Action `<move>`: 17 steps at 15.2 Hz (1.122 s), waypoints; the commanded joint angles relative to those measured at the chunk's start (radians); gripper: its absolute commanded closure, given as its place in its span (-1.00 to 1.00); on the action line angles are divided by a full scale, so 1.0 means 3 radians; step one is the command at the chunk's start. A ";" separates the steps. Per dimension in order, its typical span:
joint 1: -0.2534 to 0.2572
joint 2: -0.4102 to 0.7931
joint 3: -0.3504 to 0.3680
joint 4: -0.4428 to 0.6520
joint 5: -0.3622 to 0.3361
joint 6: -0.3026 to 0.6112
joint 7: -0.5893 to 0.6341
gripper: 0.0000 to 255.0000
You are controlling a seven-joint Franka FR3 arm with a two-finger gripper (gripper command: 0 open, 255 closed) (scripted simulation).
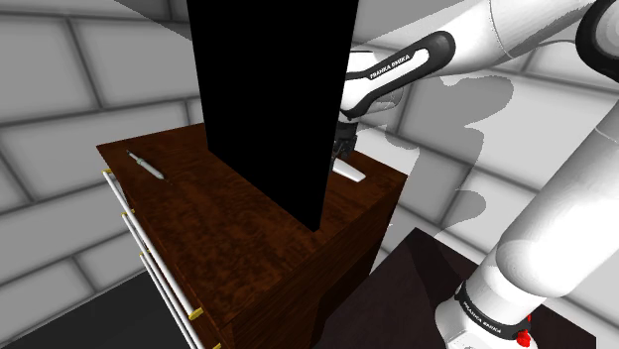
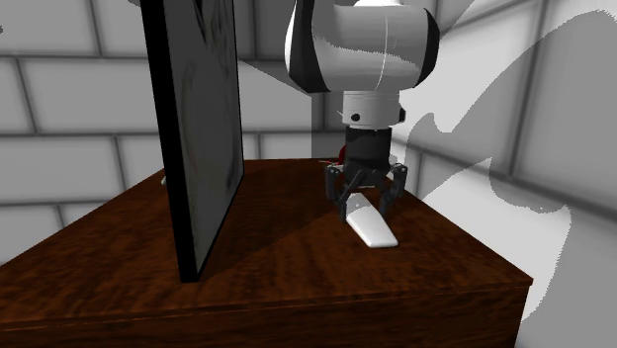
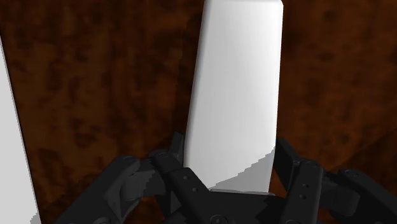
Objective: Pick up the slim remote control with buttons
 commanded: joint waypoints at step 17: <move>-0.0002 -0.0287 -0.0004 0.0391 0.0005 -0.0682 -0.0004 1.00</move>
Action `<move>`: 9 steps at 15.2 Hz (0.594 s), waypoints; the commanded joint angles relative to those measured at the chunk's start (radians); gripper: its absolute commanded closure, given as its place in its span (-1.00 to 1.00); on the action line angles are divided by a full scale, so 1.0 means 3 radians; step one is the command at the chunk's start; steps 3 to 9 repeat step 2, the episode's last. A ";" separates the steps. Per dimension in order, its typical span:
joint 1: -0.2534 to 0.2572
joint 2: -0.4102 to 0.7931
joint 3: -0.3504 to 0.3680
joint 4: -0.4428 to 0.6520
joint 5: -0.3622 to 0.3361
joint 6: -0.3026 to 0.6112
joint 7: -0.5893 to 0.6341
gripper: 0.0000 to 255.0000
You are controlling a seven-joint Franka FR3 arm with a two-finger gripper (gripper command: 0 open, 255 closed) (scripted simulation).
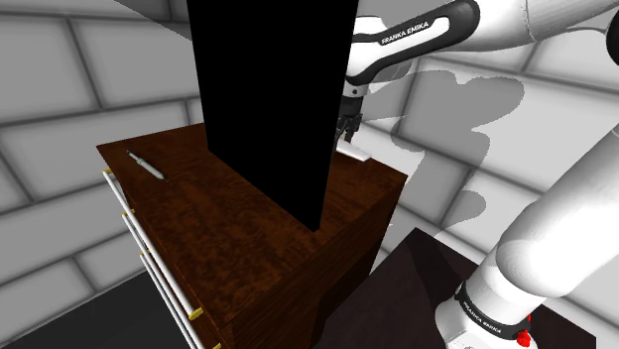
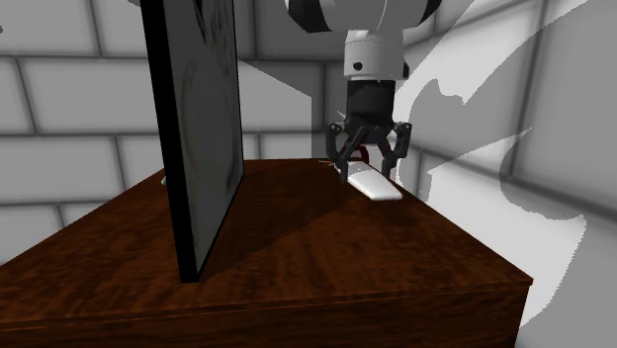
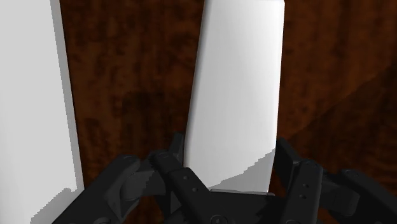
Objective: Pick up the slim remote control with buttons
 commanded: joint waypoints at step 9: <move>-0.0001 -0.0023 -0.0001 0.0037 0.0000 -0.0061 -0.0001 1.00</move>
